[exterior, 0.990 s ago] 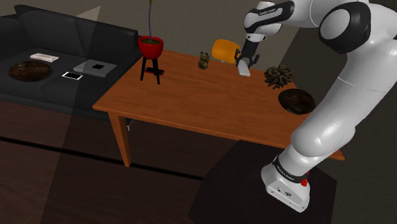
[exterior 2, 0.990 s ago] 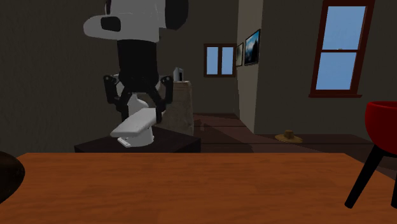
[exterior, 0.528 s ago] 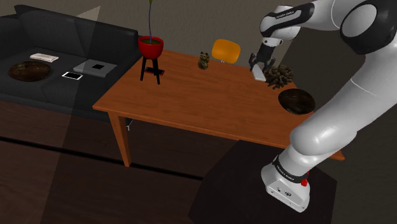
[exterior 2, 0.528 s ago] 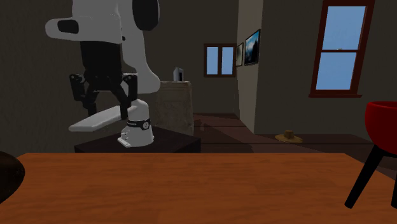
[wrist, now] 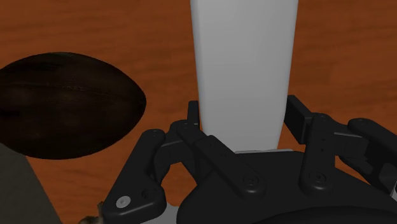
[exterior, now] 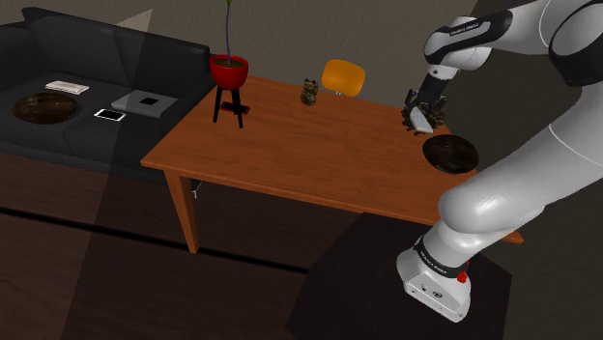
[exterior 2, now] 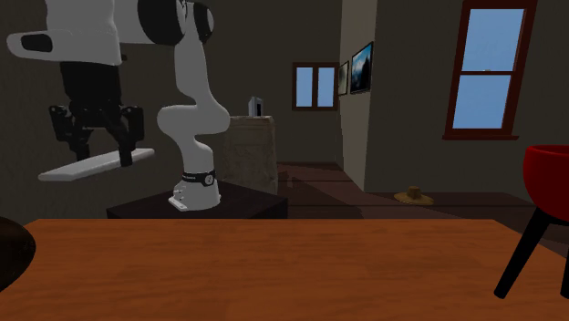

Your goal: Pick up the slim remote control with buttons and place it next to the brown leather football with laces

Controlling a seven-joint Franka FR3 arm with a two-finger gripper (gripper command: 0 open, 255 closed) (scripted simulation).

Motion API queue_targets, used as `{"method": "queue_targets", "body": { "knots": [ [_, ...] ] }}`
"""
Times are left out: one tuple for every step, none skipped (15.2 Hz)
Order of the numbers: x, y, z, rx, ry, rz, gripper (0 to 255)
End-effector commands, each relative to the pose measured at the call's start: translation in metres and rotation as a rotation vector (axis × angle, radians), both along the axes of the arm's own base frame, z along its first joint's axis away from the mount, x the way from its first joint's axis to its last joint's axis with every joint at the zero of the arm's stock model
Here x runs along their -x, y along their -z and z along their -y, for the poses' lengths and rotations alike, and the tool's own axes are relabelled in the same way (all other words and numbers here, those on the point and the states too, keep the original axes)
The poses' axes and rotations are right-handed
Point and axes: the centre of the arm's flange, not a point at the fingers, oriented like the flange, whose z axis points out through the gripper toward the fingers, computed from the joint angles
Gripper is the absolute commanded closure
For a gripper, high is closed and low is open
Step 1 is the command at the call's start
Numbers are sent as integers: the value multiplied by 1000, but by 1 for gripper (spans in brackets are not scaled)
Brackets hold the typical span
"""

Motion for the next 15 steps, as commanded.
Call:
{"method": "queue_targets", "body": {
  "knots": [
    [23, 2, 8, 0, -2, 0, 255],
    [30, 2, 11, 0, -2, 0, 255],
    [30, 7, 11, 0, -2, 0, 255],
    [30, 12, 11, 0, -2, 0, 255],
    [30, 18, 11, 0, -2, 0, 255],
    [30, 23, 11, 0, -2, 0, 255],
    [30, 28, 11, 0, -2, 0, 255],
    [30, 34, 11, 0, -2, 0, 255],
    [30, 39, 11, 0, -2, 0, 255],
    [30, 44, 11, 0, -2, 0, 255],
    [30, 49, 11, 0, -2, 0, 255],
    [30, 55, 11, 0, -2, 0, 255],
    [30, 60, 11, 0, -2, 0, 255],
    [30, 65, 11, 0, -2, 0, 255],
    [30, 71, 11, 0, -2, 0, 255]
  ]
}}
